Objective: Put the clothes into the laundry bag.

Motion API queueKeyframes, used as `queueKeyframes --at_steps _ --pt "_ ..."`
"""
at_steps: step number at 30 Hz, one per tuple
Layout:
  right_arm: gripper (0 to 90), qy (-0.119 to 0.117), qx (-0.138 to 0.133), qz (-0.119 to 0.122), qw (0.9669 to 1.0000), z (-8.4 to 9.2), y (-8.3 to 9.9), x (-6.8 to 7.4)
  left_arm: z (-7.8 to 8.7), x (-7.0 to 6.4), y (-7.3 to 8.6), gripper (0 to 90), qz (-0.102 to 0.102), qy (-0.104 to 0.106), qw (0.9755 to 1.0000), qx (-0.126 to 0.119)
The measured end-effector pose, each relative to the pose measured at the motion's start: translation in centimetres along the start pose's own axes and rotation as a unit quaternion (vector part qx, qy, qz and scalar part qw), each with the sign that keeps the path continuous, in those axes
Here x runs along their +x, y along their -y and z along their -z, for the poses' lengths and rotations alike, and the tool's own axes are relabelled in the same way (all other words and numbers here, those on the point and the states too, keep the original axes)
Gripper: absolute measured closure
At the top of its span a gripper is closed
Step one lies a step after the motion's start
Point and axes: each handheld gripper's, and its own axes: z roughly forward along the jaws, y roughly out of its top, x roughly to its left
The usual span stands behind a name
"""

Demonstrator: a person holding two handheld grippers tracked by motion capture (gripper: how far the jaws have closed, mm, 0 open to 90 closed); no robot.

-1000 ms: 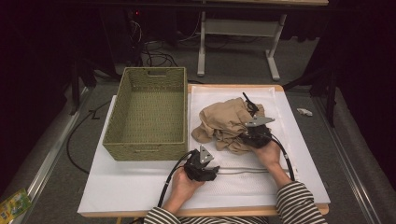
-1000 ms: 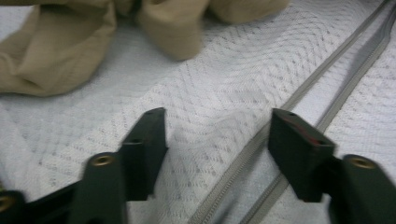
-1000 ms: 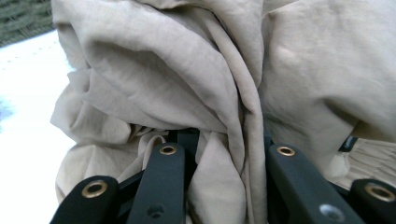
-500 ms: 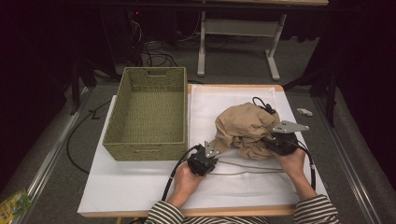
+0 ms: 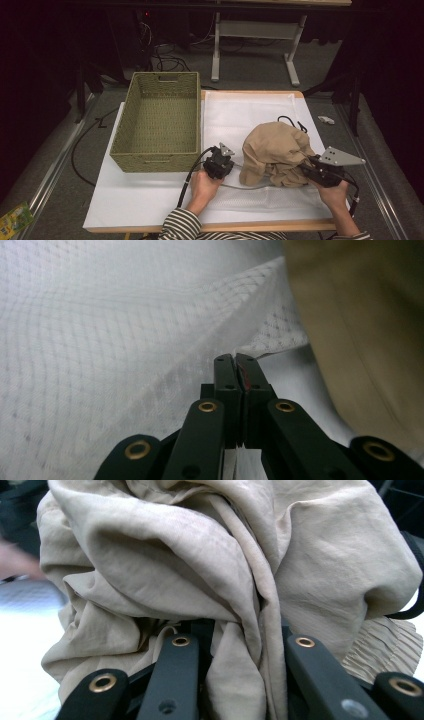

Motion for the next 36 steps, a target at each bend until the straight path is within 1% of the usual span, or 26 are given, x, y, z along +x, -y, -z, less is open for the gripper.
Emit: queueKeyframes --at_steps 1,2,3,5,9,11,13,15,18,20,21,22,23,24,25,26,27,28,29,31,34,36 --pt "76.6 -0.007 -0.002 0.001 1.0 0.4 0.4 0.5 -0.1 0.1 -0.7 88.9 0.012 0.006 0.9999 -0.003" --pt "76.5 -0.008 0.001 0.006 0.9999 0.6 0.5 0.7 -0.1 0.2 -1.1 88.9 0.017 0.011 0.9998 -0.004" --pt "76.5 -0.015 0.001 0.011 0.9998 0.6 0.6 1.0 0.0 0.3 -1.5 89.0 0.023 0.015 0.9996 -0.007" --pt "76.5 -0.019 0.006 0.021 0.9996 0.6 0.8 1.5 0.3 0.3 -2.4 89.0 0.028 0.02 0.9993 -0.017" --pt "76.3 -0.031 0.018 0.037 0.9987 -0.1 1.4 2.4 1.4 0.5 -4.1 89.0 0.04 0.037 0.9975 -0.045" --pt "76.3 -0.038 0.026 0.044 0.998 -0.6 1.4 2.9 1.9 0.4 -4.9 89.1 0.038 0.04 0.9971 -0.053" --pt "76.3 -0.039 0.04 0.056 0.9969 -1.1 1.3 3.4 2.4 0.2 -5.5 89.1 0.034 0.045 0.9965 -0.062" --pt "76.2 -0.044 0.053 0.069 0.9953 -1.6 1.1 3.9 2.8 -0.1 -6.1 89.2 0.026 0.043 0.9963 -0.069" --pt "76.1 -0.049 0.077 0.086 0.9922 -2.6 0.9 4.6 3.5 -0.3 -6.5 89.2 0.029 0.05 0.9945 -0.088" --pt "76.1 -0.056 0.091 0.088 0.9903 -3.2 0.8 4.9 4.0 -0.3 -6.7 89.3 0.029 0.058 0.9931 -0.097" --pt "76.1 -0.059 0.098 0.089 0.9894 -3.6 0.8 5.0 4.0 -0.3 -6.7 89.3 0.029 0.058 0.9931 -0.097" --pt "76.1 -0.06 0.108 0.093 0.988 -3.9 0.8 5.1 4.5 -0.6 -6.8 89.3 0.026 0.062 0.992 -0.107" --pt "76.1 -0.06 0.115 0.094 0.9871 -4.3 0.7 5.2 4.5 -0.6 -6.8 89.3 0.026 0.062 0.992 -0.107" --pt "76.1 -0.059 0.124 0.092 0.9862 -4.6 0.7 5.3 5.1 -0.9 -6.9 89.4 0.012 0.062 0.9917 -0.112" --pt "76.1 -0.059 0.124 0.092 0.9862 -4.6 0.7 5.3 5.1 -0.9 -6.9 89.4 0.012 0.062 0.9917 -0.112" --pt "76.1 -0.057 0.138 0.088 0.9849 -5.4 0.6 5.3 5.7 -1.2 -6.9 89.3 0.004 0.064 0.9907 -0.12" --pt "76.1 -0.055 0.144 0.083 0.9846 -5.9 0.5 5.4 5.9 -1.3 -6.9 89.4 0.002 0.065 0.9904 -0.122" --pt "76.1 -0.051 0.152 0.082 0.9837 -6.4 0.4 5.3 6.1 -1.4 -6.9 89.3 -0.001 0.064 0.9903 -0.124" --pt "76.1 -0.051 0.152 0.082 0.9837 -6.4 0.4 5.3 6.1 -1.4 -6.9 89.3 -0.001 0.064 0.9903 -0.124" --pt "75.7 -0.039 0.165 0.08 0.9823 -7.6 0.4 5.3 6.2 -1.4 -6.8 89.3 -0.005 0.059 0.9908 -0.122" --pt "72.2 -0.033 0.168 0.071 0.9826 -8.6 0.3 5.2 5.9 -1.1 -6.6 89.3 -0.003 0.052 0.9917 -0.118" --pt "65.9 -0.036 0.162 0.064 0.984 -8.5 0.3 5.3 5.8 -0.7 -6.4 89.2 0.003 0.05 0.992 -0.116"
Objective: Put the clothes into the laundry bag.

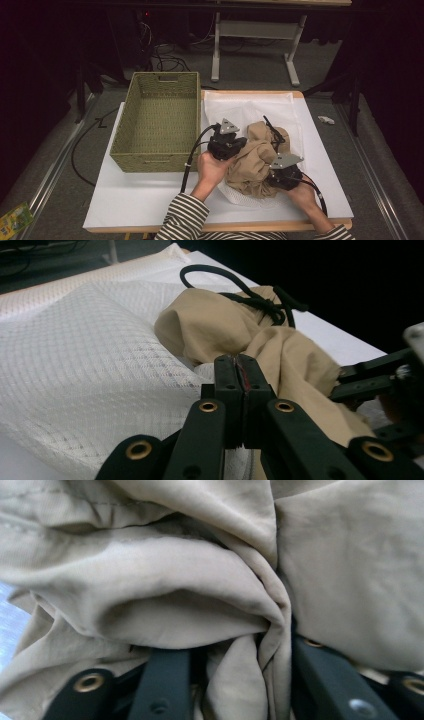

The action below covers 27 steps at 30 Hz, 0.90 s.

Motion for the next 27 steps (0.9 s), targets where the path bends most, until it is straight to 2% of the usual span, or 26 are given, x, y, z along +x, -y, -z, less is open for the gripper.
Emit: queueKeyframes --at_steps 3,4,7,9,12,15,20,23,25,27 --pt "52.7 -0.009 -0.021 -0.013 0.9996 1.3 0.3 0.3 0.2 0.7 0.5 89.2 0.01 -0.005 0.9999 0.002" --pt "47.2 -0.014 -0.032 -0.02 0.9992 2.3 0.4 0.3 0.3 0.8 0.5 89.2 0.012 -0.006 0.9999 0.002" --pt "41.9 -0.019 -0.05 -0.027 0.9982 4.2 0.8 -0.1 0.3 1.0 0.6 89.2 0.015 -0.009 0.9999 0.001" --pt "41.2 -0.015 -0.056 -0.026 0.9979 5.1 1.0 -0.2 0.2 1.0 0.6 89.1 0.014 -0.009 0.9999 0.001" --pt "40.5 -0.022 -0.063 -0.032 0.9973 5.7 1.3 -0.4 0.1 1.1 0.6 89.1 0.017 -0.009 0.9998 0.001" --pt "40.3 -0.024 -0.078 -0.037 0.996 7.2 1.9 -0.7 0.1 1.3 0.6 89.1 0.022 -0.01 0.9997 0.003" --pt "41.3 -0.013 -0.118 -0.052 0.9916 9.5 1.7 -1.3 0.0 1.4 0.7 89.1 0.022 -0.013 0.9997 0.004" --pt "40.5 0.001 -0.127 -0.066 0.9897 9.6 0.8 -2.2 -0.2 1.3 0.7 89.1 0.022 -0.009 0.9997 0.006" --pt "39.6 -0.002 -0.133 -0.073 0.9884 9.0 -0.2 -2.9 -0.2 1.2 0.7 89.1 0.019 -0.009 0.9998 0.006" --pt "38.4 0.007 -0.138 -0.082 0.987 8.2 -1.3 -3.6 -0.2 1.1 0.7 89.1 0.016 -0.009 0.9998 0.007"
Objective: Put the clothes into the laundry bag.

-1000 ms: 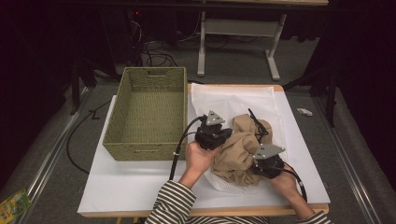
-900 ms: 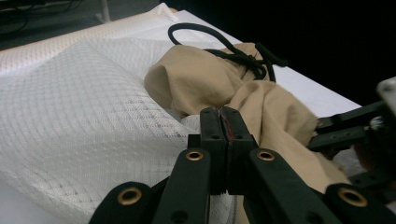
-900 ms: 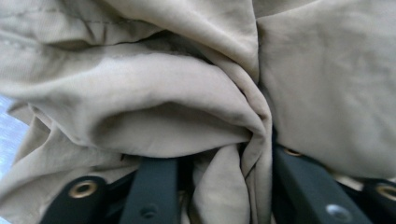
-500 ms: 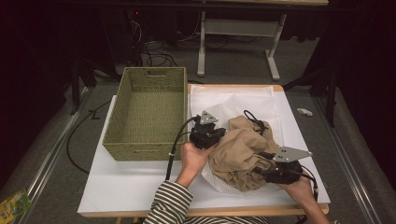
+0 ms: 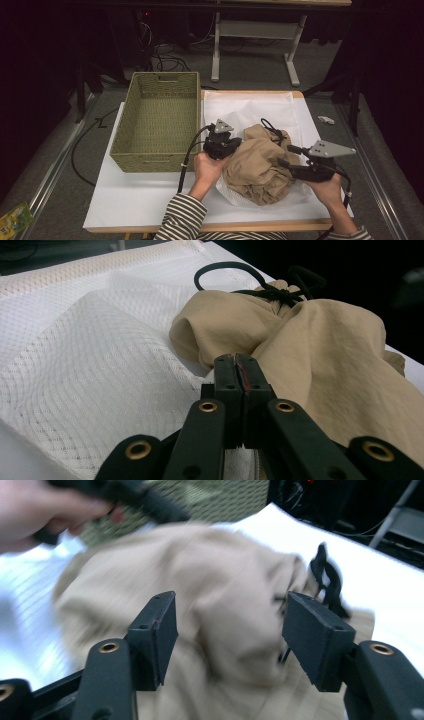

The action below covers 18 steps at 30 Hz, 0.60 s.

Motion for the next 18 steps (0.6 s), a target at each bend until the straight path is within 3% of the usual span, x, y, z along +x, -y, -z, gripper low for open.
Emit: queueKeyframes --at_steps 4,7,8,10,12,14,16,18 --pt "35.8 -0.004 0.008 -0.019 0.9998 -3.0 -1.8 -0.9 0.1 0.0 0.0 89.1 -0.002 0.0 1.0 0.002" --pt "34.9 -0.013 0.022 -0.016 0.9996 -4.5 -2.5 -0.9 0.1 -0.1 0.0 89.1 -0.003 0.001 1.0 0.002" --pt "33.0 -0.026 0.039 -0.021 0.9987 -6.0 -2.8 -1.1 0.1 0.0 0.0 89.1 -0.004 0.002 1.0 0.002" --pt "31.2 -0.03 0.061 -0.028 0.9973 -7.4 -2.8 -1.3 0.1 0.0 0.0 89.1 -0.005 0.001 1.0 0.001" --pt "31.3 -0.049 0.081 -0.037 0.9948 -8.6 -2.3 -1.4 0.2 0.0 0.0 89.1 -0.008 -0.002 1.0 -0.002" --pt "45.1 -0.068 0.094 -0.044 0.9923 -9.4 -1.7 -1.5 0.1 -0.1 0.0 89.1 -0.011 -0.004 0.9999 0.001" --pt "67.0 -0.075 0.09 -0.028 0.9928 -9.6 -1.2 -1.3 0.1 -0.1 0.0 89.1 -0.01 -0.005 0.9999 0.003" --pt "81.2 -0.076 0.083 -0.009 0.9935 -9.3 -1.0 -0.9 0.1 -0.1 0.0 89.1 -0.008 -0.005 1.0 0.001"
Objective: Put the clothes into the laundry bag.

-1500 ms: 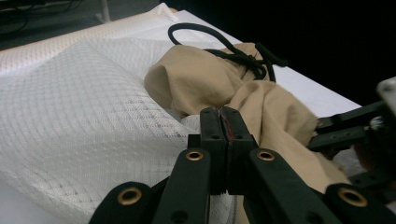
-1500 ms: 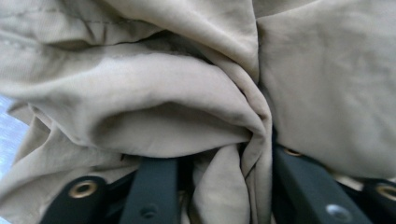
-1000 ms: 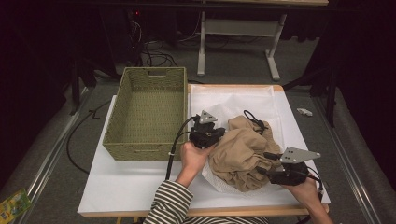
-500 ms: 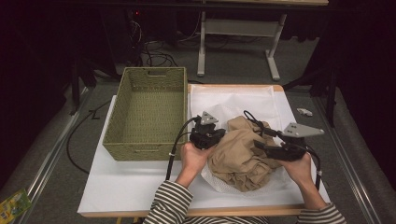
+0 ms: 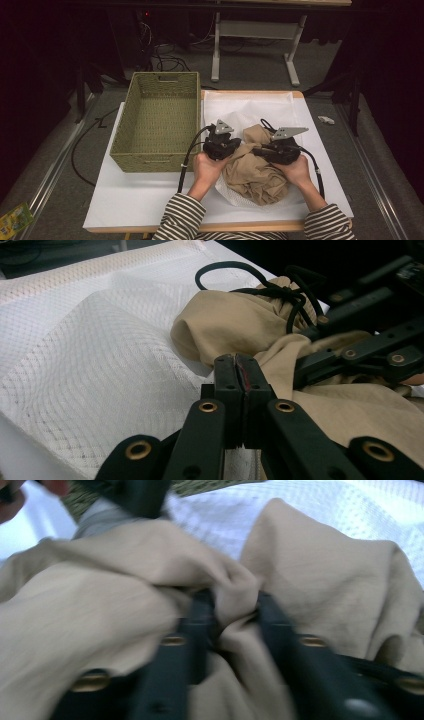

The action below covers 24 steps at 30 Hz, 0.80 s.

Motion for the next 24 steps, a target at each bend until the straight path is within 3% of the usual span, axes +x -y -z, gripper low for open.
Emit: queueKeyframes --at_steps 4,7,10,14,19,21,24 --pt "87.6 0.012 -0.025 0.046 0.9985 1.6 0.5 1.6 0.0 0.2 -0.1 89.1 0.005 0.001 1.0 -0.004" --pt "88.2 0.006 -0.034 0.078 0.9964 3.1 0.9 3.2 -0.1 0.3 -0.2 89.1 0.011 0.005 0.9999 -0.004" --pt "88.3 -0.004 -0.023 0.105 0.9942 3.4 1.4 4.6 -0.2 0.1 -0.5 89.2 0.007 0.008 0.9999 -0.008" --pt "88.2 -0.001 0.016 0.122 0.9924 1.7 1.7 5.5 0.1 -0.8 -0.9 89.2 -0.001 0.024 0.9995 -0.018" --pt "88.2 0.026 0.042 0.107 0.993 -0.6 1.4 5.2 0.9 -1.8 -1.1 89.3 -0.017 0.035 0.9989 -0.026" --pt "88.1 0.048 0.048 0.075 0.9949 -2.0 0.9 4.2 1.2 -2.4 -0.8 89.3 -0.027 0.04 0.9985 -0.028" --pt "87.6 0.093 0.057 0.061 0.9922 -3.4 0.4 3.2 0.9 -2.5 -0.3 89.3 -0.029 0.033 0.9989 -0.019"
